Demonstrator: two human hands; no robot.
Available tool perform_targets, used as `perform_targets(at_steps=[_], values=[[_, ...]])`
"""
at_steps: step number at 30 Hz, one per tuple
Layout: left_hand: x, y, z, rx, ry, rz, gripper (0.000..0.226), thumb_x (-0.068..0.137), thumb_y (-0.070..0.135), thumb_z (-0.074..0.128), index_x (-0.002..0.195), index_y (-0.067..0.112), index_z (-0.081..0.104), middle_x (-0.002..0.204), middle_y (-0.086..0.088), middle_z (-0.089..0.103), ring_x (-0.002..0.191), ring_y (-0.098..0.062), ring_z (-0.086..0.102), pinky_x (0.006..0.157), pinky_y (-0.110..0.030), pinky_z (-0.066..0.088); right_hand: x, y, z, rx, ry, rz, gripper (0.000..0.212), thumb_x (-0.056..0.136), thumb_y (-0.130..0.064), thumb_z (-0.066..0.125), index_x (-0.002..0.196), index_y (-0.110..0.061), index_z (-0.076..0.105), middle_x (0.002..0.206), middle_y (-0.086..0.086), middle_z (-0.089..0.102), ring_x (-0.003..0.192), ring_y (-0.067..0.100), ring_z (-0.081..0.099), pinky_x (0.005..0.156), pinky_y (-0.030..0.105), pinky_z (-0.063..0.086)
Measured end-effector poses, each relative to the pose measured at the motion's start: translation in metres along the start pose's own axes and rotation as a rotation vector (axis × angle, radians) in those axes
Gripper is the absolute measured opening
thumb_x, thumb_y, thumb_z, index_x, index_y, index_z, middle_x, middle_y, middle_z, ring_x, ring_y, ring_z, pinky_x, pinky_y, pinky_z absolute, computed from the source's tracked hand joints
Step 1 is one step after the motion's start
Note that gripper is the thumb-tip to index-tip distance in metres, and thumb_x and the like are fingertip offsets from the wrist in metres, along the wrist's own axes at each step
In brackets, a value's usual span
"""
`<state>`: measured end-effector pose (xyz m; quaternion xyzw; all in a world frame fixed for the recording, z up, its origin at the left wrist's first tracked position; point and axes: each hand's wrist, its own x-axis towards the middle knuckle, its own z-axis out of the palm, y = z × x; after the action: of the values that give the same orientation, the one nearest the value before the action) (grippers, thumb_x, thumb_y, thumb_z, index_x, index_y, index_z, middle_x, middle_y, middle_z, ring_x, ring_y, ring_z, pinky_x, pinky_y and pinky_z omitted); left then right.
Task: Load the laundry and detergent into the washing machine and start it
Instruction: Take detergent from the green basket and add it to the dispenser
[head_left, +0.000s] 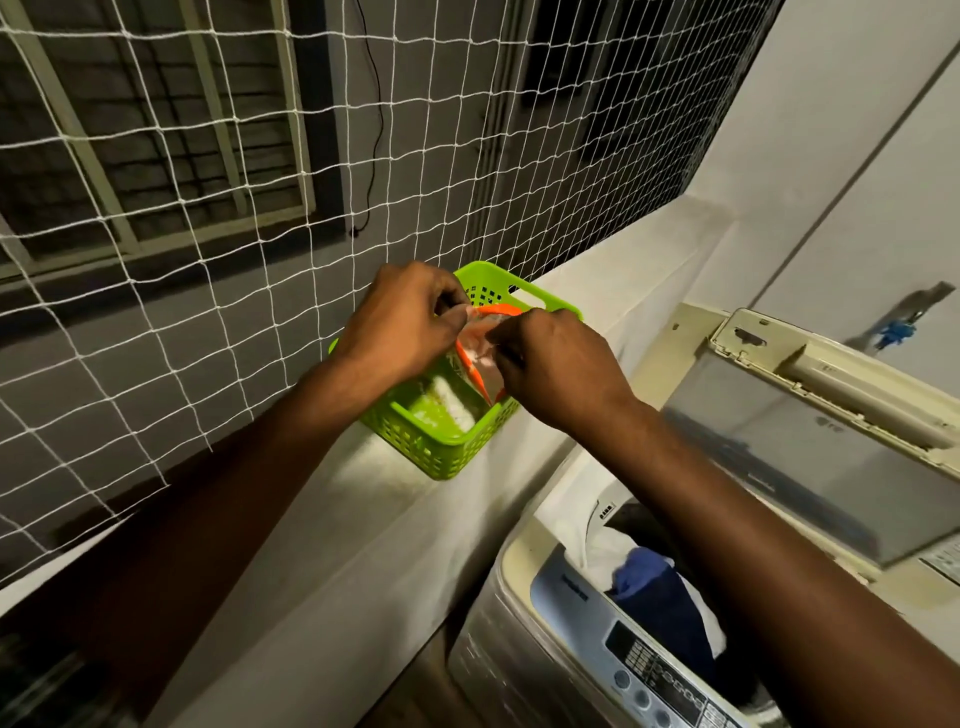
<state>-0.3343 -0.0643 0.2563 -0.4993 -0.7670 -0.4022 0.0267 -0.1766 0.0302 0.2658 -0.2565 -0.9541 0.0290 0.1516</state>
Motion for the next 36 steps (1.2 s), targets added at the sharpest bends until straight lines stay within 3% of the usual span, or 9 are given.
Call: perform_targets(at_steps=[3, 6, 7, 10, 15, 19, 24, 28, 36], values=[[-0.001, -0.001, 0.001, -0.002, 0.004, -0.002, 0.011, 0.088, 0.024, 0.073, 0.089, 0.017, 0.08, 0.075, 0.001, 0.076, 0.063, -0.007, 0.067, 0.071, -0.031, 0.058, -0.002, 0.005, 0.002, 0.256, 0.011, 0.093, 0.023, 0.094, -0.027, 0.064, 0.111, -0.026, 0.081, 0.1, 0.001, 0.082, 0.097, 0.024, 0.073, 0.08, 0.036, 0.059], [-0.001, 0.0, 0.001, 0.005, -0.001, 0.0, 0.01, 0.087, 0.024, 0.073, 0.088, 0.018, 0.081, 0.076, 0.001, 0.076, 0.064, -0.005, 0.066, 0.07, -0.029, 0.057, -0.003, 0.011, 0.002, 0.418, 0.013, 0.174, 0.027, 0.094, -0.02, 0.067, 0.116, -0.023, 0.081, 0.108, -0.001, 0.081, 0.076, -0.002, 0.066, 0.065, 0.005, 0.042], [-0.001, 0.0, 0.001, 0.008, -0.005, 0.001, 0.01, 0.088, 0.025, 0.073, 0.088, 0.018, 0.081, 0.076, 0.001, 0.077, 0.065, -0.006, 0.067, 0.07, -0.029, 0.057, -0.004, 0.013, 0.002, 0.464, 0.026, 0.2, 0.026, 0.093, -0.018, 0.068, 0.115, -0.022, 0.082, 0.107, -0.001, 0.082, 0.067, -0.006, 0.061, 0.06, 0.0, 0.036], [0.0, -0.001, 0.0, 0.021, -0.006, 0.003, 0.012, 0.087, 0.028, 0.075, 0.088, 0.017, 0.081, 0.078, 0.0, 0.078, 0.071, -0.012, 0.071, 0.071, -0.032, 0.058, -0.01, 0.019, -0.004, 0.514, 0.076, 0.237, 0.022, 0.092, -0.019, 0.07, 0.109, -0.024, 0.084, 0.094, -0.002, 0.082, 0.06, 0.004, 0.062, 0.058, 0.006, 0.037], [0.001, 0.001, -0.003, 0.032, -0.001, -0.005, 0.014, 0.087, 0.029, 0.075, 0.089, 0.018, 0.082, 0.08, -0.001, 0.079, 0.073, -0.016, 0.072, 0.073, -0.033, 0.058, -0.023, 0.03, -0.015, 0.659, 0.129, 0.292, 0.017, 0.094, -0.022, 0.071, 0.104, -0.025, 0.084, 0.083, 0.002, 0.081, 0.076, 0.032, 0.07, 0.071, 0.034, 0.054], [0.0, 0.003, -0.002, 0.034, 0.001, -0.001, 0.013, 0.087, 0.029, 0.075, 0.09, 0.018, 0.082, 0.08, 0.0, 0.079, 0.073, -0.015, 0.072, 0.074, -0.034, 0.059, -0.033, 0.039, -0.015, 0.696, 0.136, 0.301, 0.015, 0.094, -0.024, 0.071, 0.102, -0.027, 0.085, 0.08, 0.001, 0.08, 0.054, 0.012, 0.052, 0.059, 0.026, 0.045], [-0.003, 0.001, -0.004, 0.038, -0.001, -0.028, 0.014, 0.086, 0.031, 0.075, 0.089, 0.02, 0.082, 0.079, 0.003, 0.078, 0.073, -0.015, 0.072, 0.075, -0.037, 0.06, -0.042, 0.042, -0.01, 0.838, 0.132, 0.355, 0.015, 0.095, -0.022, 0.072, 0.102, -0.024, 0.084, 0.082, -0.002, 0.081, 0.065, 0.015, 0.058, 0.068, 0.042, 0.056], [-0.008, 0.001, -0.006, 0.065, -0.013, -0.036, 0.015, 0.086, 0.034, 0.074, 0.089, 0.021, 0.082, 0.073, 0.004, 0.076, 0.068, -0.014, 0.07, 0.069, -0.035, 0.059, -0.052, 0.043, -0.012, 1.01, 0.141, 0.389, 0.014, 0.096, -0.016, 0.072, 0.102, -0.019, 0.084, 0.086, 0.003, 0.082, 0.06, 0.005, 0.055, 0.064, 0.024, 0.045], [-0.015, 0.006, -0.01, 0.079, -0.047, -0.005, 0.01, 0.084, 0.026, 0.075, 0.091, 0.023, 0.082, 0.08, 0.003, 0.078, 0.076, -0.015, 0.073, 0.075, -0.033, 0.058, -0.084, 0.05, -0.035, 1.208, 0.124, 0.408, 0.018, 0.097, -0.009, 0.068, 0.106, -0.013, 0.083, 0.095, 0.014, 0.081, 0.064, 0.013, 0.048, 0.065, 0.028, 0.043]])
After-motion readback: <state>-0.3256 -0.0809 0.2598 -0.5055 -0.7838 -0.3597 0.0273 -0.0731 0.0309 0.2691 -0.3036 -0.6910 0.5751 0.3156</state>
